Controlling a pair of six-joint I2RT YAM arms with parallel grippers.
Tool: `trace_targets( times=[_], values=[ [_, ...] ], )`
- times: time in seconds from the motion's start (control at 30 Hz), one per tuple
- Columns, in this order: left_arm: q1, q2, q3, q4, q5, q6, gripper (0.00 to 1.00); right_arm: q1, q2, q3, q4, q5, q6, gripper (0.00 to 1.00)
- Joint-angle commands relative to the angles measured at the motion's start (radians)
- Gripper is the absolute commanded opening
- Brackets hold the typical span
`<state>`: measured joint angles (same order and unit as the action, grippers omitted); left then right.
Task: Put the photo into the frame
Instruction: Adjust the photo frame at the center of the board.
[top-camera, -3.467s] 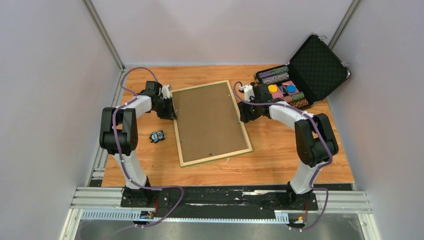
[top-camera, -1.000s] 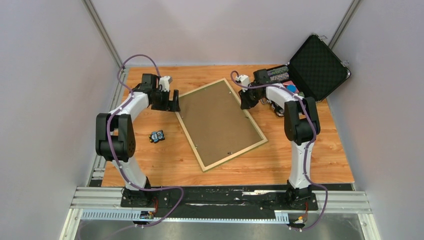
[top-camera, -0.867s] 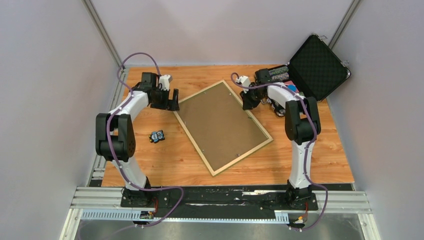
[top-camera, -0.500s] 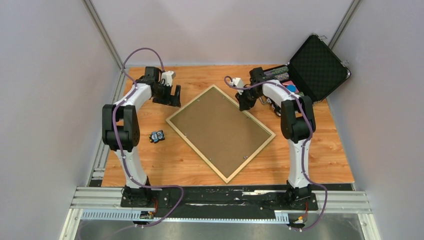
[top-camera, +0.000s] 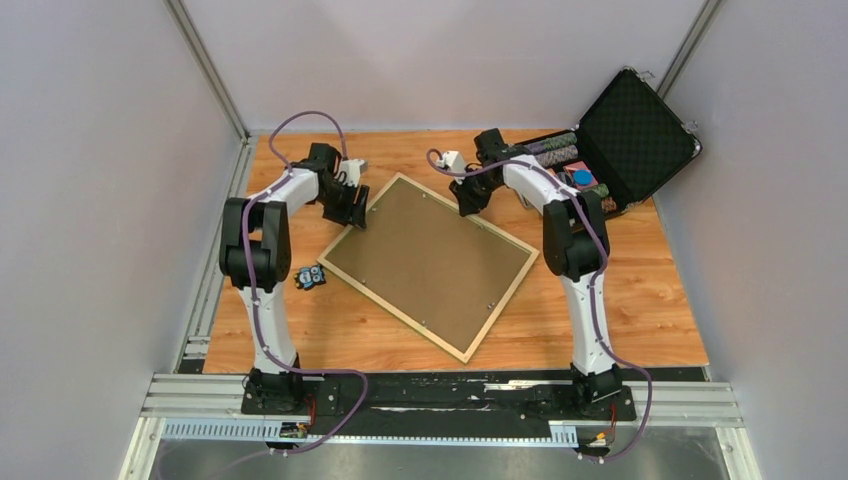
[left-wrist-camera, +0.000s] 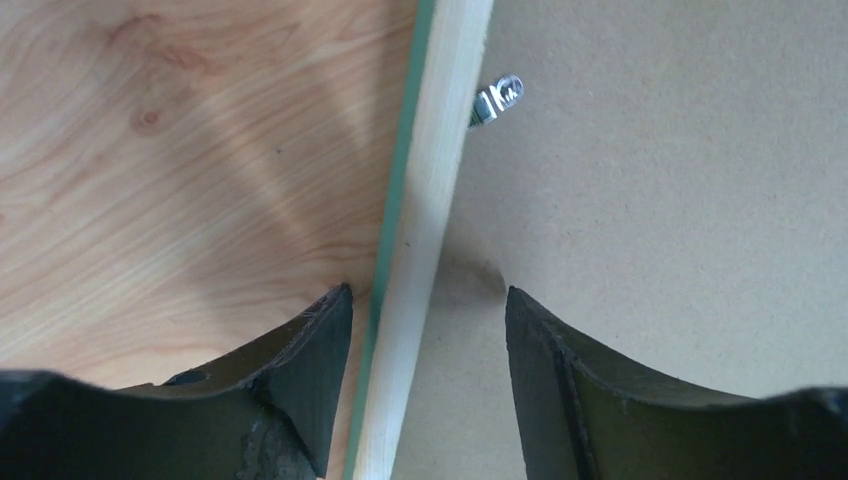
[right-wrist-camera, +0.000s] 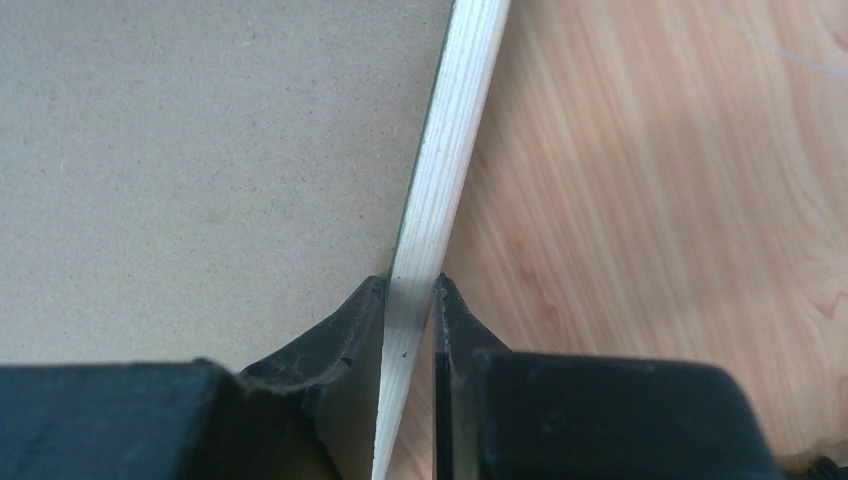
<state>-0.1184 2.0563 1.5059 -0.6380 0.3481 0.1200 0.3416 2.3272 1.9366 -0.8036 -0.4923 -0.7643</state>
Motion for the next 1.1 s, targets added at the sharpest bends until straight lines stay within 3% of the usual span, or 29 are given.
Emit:
trace_targets(
  times=[0.0, 0.1, 0.37, 0.83, 1.07],
  values=[
    [0.000, -0.037, -0.045, -0.009, 0.034, 0.034, 0.62, 0.007, 0.049, 0.091, 0.053, 0.053, 0.030, 0.17],
    [0.000, -0.061, -0.091, -0.025, 0.054, 0.051, 0.51, 0.018, 0.077, 0.139, 0.065, 0.076, 0.059, 0.19],
    [0.000, -0.123, -0.188, -0.057, 0.092, 0.113, 0.43, 0.060, 0.206, 0.305, 0.093, 0.169, 0.106, 0.28],
    [0.000, -0.203, -0.289, -0.136, 0.211, 0.227, 0.40, 0.146, 0.243, 0.343, 0.180, 0.088, 0.141, 0.28],
    [0.000, -0.281, -0.354, -0.149, 0.185, 0.256, 0.40, 0.203, 0.254, 0.341, 0.193, 0.078, 0.123, 0.25]
  ],
)
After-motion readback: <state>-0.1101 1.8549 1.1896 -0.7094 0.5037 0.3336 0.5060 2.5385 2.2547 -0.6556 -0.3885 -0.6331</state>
